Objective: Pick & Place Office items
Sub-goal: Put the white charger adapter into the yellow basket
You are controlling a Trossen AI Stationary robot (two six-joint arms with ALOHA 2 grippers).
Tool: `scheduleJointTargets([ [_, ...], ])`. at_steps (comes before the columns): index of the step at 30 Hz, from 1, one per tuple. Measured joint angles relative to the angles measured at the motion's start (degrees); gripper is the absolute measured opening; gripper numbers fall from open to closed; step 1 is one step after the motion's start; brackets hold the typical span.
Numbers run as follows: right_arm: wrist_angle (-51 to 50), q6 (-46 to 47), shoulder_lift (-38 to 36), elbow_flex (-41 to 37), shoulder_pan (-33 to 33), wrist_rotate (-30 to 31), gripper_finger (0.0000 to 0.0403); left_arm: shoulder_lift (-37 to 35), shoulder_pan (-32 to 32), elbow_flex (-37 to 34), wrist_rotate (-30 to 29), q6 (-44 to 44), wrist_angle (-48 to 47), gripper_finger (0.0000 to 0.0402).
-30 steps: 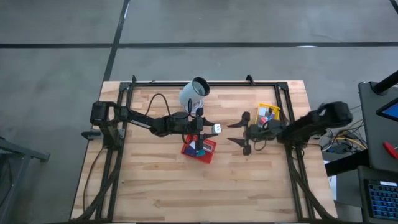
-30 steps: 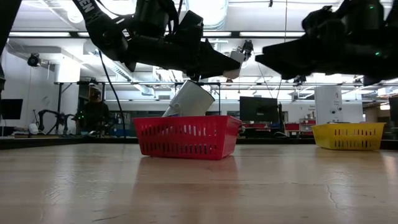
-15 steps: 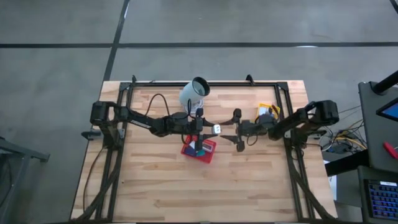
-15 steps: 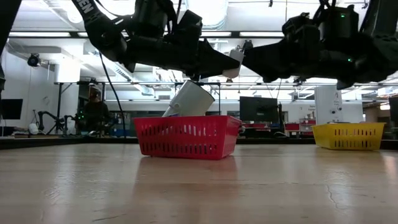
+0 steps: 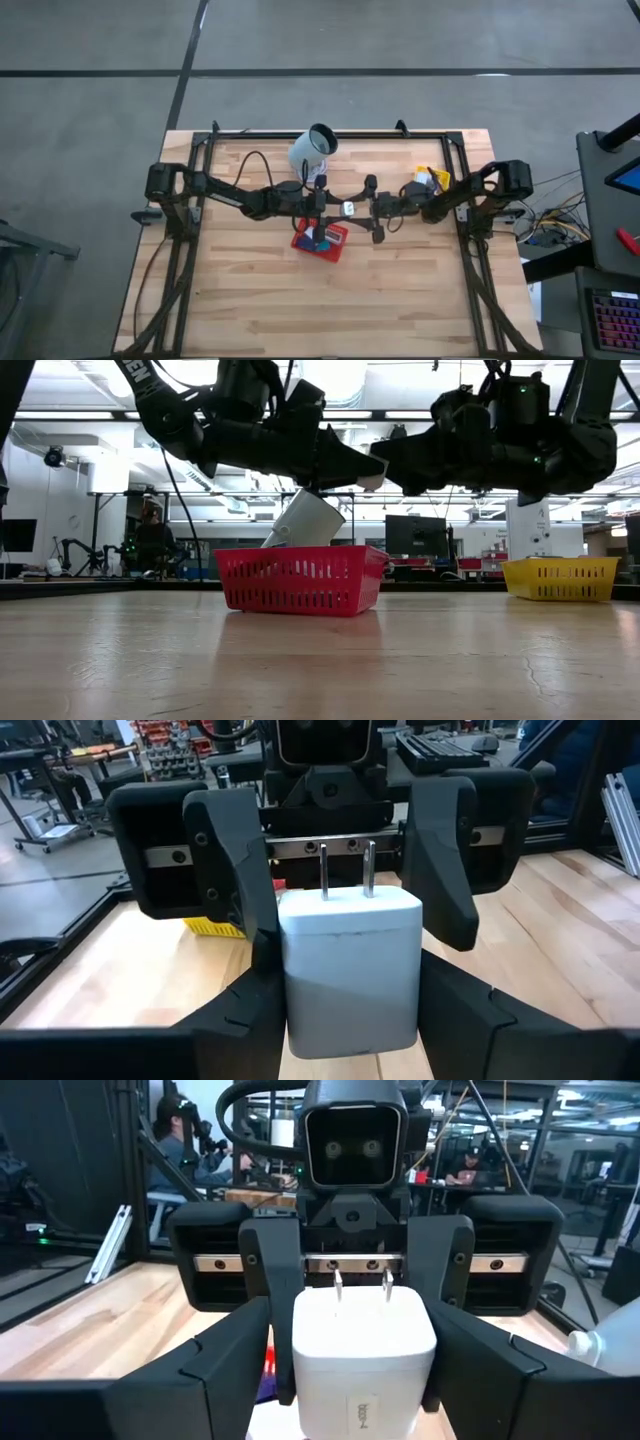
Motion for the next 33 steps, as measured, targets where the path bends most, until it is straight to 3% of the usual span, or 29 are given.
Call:
scheduleJointTargets([
  [7,-0.2,0.4,0.0,0.5,0.0,-1.2,0.0215,0.0,0.0,-0.2,0.2,0.0,0.5,0.0172],
  [12,-0.4,0.3,-0.1,0.4,0.0,-1.3,0.0172,0.0,0.0,-0.2,0.2,0.0,1.0,0.0172],
  [33,-1.7,0.0,-0.1,0.9,0.1,-4.8,0.017,0.0,0.0,-0.3,-0.3,0.0,1.4,0.0172],
])
